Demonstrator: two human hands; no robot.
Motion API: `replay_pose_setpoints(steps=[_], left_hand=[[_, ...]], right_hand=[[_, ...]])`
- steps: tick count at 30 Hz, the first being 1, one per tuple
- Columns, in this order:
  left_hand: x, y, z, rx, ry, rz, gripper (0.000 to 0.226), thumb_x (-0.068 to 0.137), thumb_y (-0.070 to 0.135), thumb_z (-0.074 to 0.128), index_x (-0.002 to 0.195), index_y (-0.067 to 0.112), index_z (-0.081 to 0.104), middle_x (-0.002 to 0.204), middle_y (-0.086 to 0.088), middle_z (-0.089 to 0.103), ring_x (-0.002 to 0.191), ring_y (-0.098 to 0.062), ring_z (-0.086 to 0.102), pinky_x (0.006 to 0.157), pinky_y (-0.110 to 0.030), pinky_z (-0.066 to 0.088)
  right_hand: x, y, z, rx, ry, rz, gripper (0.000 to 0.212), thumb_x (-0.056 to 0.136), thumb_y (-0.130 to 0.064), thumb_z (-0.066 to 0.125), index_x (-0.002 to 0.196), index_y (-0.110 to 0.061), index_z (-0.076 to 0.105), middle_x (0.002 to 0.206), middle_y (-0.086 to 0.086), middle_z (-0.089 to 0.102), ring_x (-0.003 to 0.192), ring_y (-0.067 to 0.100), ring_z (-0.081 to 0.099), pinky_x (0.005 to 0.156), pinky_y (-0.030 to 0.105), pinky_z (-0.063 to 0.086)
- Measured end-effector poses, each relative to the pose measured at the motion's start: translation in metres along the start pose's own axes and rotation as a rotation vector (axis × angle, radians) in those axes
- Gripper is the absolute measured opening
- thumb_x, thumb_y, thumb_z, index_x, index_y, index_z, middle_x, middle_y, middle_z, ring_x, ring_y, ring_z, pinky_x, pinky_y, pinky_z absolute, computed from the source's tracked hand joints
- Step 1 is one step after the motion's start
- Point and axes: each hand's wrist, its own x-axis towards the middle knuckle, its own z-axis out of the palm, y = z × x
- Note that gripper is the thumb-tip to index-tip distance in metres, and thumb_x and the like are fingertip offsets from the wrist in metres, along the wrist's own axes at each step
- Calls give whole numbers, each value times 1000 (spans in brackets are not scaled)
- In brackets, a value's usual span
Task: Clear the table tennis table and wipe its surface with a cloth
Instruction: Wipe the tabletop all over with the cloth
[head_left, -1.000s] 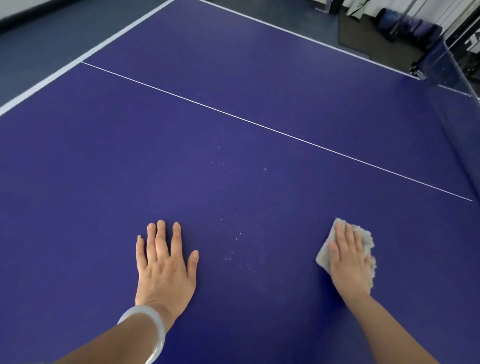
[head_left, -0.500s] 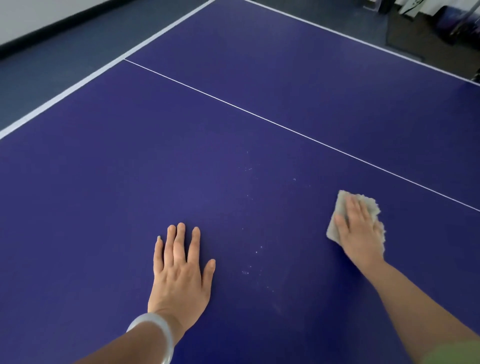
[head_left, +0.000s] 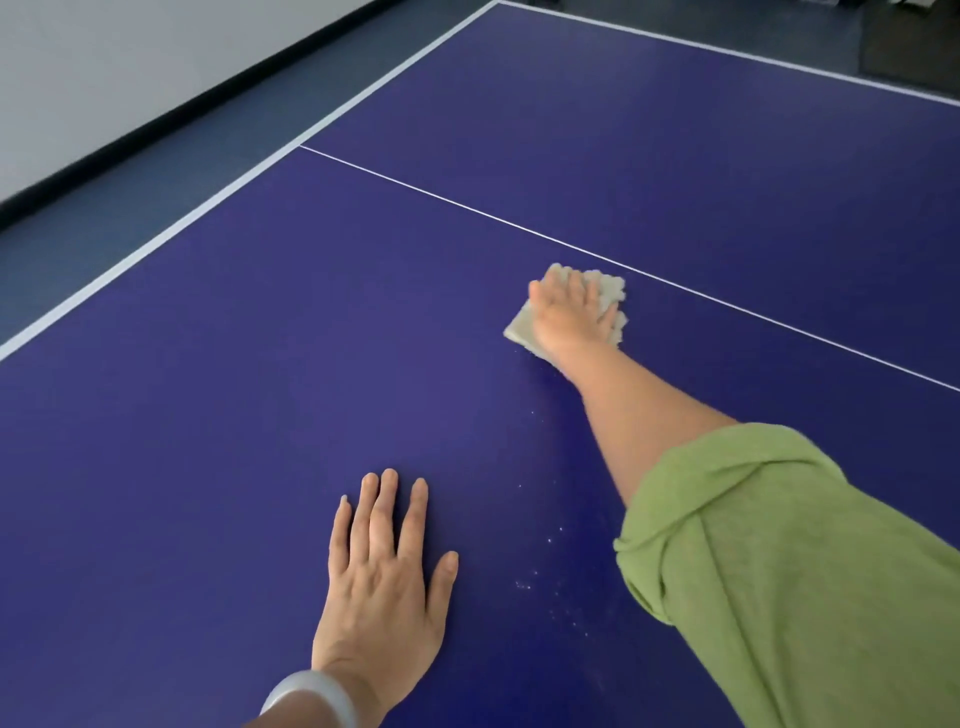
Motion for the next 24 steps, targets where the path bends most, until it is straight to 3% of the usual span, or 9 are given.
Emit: replay_pose_setpoints(steps=[2,5,7,9,13,17,21,24], left_hand=[[0,0,0,14,-10,-4,69,96,51,22,150,9,37,155,-17,34,147,-32,26,117,-49,16],[0,0,0,9,-2,-8,70,96,52,20,148,8,40,153,-18,37,145,-32,29,117,-49,16],[1,1,0,5,10,-12,72,98,53,14,147,8,41,152,-18,37,145,-33,30,117,-49,16],[0,2,1,-3,20,-16,75,98,54,9,147,7,41,152,-19,38,145,-33,30,116,-50,17],[0,3,2,-14,43,-9,75,99,53,9,145,4,43,150,-22,39,143,-36,31,116,-53,21],[0,1,2,-18,45,8,70,96,49,22,145,3,43,151,-24,37,144,-37,29,115,-56,23],[0,0,0,-41,33,18,71,95,48,23,146,3,42,151,-25,37,144,-39,29,115,-58,25],[0,-1,0,-61,29,22,73,97,50,14,145,3,42,151,-25,37,143,-40,30,115,-58,24]], right_hand=[[-30,-36,32,-205,-15,-260,56,96,-46,21,146,-25,33,155,1,28,149,28,14,114,56,17],[-71,-35,60,-345,-20,-497,59,103,-49,21,156,-27,10,164,0,6,152,25,-6,120,54,-1],[-75,-7,51,-373,7,-511,58,104,-48,19,157,-28,5,165,-2,2,152,22,-9,121,54,-5],[-70,36,30,-377,66,-382,58,104,-49,17,157,-29,4,166,-2,0,152,20,-11,120,55,-6],[-76,141,-15,-317,184,52,61,102,-50,10,157,-31,-9,166,0,-5,151,19,-14,119,58,-7],[-115,207,-35,-225,264,377,65,100,-54,9,157,-25,-5,166,4,0,152,25,-6,119,61,-2],[-135,173,-17,-106,284,611,67,102,-52,12,158,-19,-3,165,10,-7,152,32,-7,118,63,-4],[-130,92,18,-163,229,487,67,103,-51,14,158,-19,-7,165,10,-13,151,30,-13,118,61,-8]])
